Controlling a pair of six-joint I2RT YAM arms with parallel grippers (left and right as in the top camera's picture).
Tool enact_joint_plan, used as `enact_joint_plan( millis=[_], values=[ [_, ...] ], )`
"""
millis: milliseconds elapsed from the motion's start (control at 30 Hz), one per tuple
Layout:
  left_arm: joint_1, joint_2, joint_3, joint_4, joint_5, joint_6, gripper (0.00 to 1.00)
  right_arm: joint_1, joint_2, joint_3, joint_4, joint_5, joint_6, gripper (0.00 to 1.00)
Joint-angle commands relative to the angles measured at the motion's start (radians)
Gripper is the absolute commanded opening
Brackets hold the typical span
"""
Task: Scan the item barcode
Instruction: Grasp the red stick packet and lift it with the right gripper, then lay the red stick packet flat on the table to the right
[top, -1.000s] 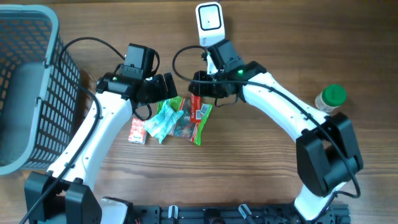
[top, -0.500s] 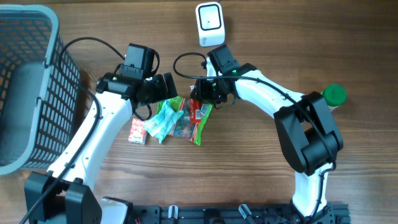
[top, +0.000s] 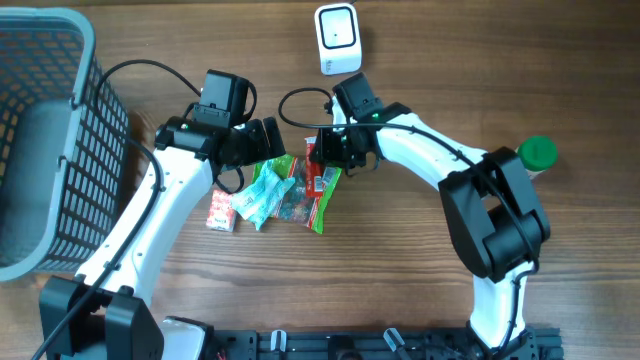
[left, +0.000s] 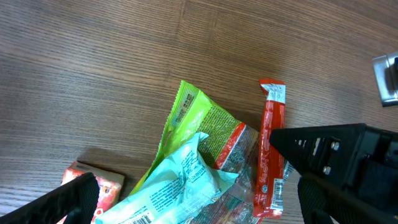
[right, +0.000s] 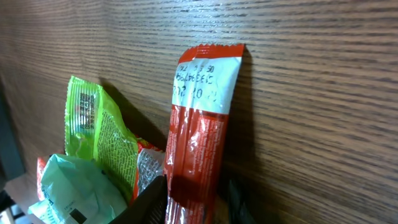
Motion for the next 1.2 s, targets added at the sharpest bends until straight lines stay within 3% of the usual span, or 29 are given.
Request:
enact_joint_plan(
  millis=[0,67,233,433,667,867,900,933,967,1000,1167],
  values=[
    [0.003,-0.003,0.012,0.0,-0.013,0.019,1.0,0.031,0.023,-0.009,-0.001,0.056,-0.001,0.18],
    [0.003,-0.003,0.012,0.0,-0.013,0.019,1.0,0.029,0.023,-0.009,-0.004,0.056,-0.001,0.04],
    [0.003,-0.003,0.012,0.0,-0.013,0.019,1.0,-0.034,0.005,0.0,-0.045,0.012,-0.034,0.04],
    [0.003,-0.003,0.012,0.0,-0.013,0.019,1.0,-0.194,-0.157,0.0,-0.145,0.008,-0.034,0.04],
    [0.003,-0.003,0.012,0.0,-0.013,0.019,1.0,-0.288,-0.221,-0.015,-0.3,0.187,-0.019,0.04],
    [0.003,-0.003,0.012,0.0,-0.013,0.019,1.0,-0.28,-0.22,-0.159,-0.234,0.213,0.244,0.05],
    [0.003,-0.003,0.012,0.0,-0.013,0.019,1.0,-0.278,-0.22,-0.184,-0.217,0.213,0.283,0.1],
    [0.003,-0.003,0.012,0.0,-0.013,0.019,1.0,-0.278,-0.22,-0.205,-0.2,0.212,0.296,0.3],
    [0.003,-0.003,0.012,0.0,-0.013,0.019,1.0,-0.278,-0.22,-0.218,-0.187,0.209,0.29,0.63],
    [0.003,-0.003,0.012,0.0,-0.013,0.019,1.0,-0.278,-0.22,-0.226,-0.183,0.209,0.275,0.73],
    [0.003,-0.003,0.012,0.0,-0.013,0.019,1.0,-0.286,-0.24,-0.179,-0.196,0.209,0.161,0.7]
  ],
)
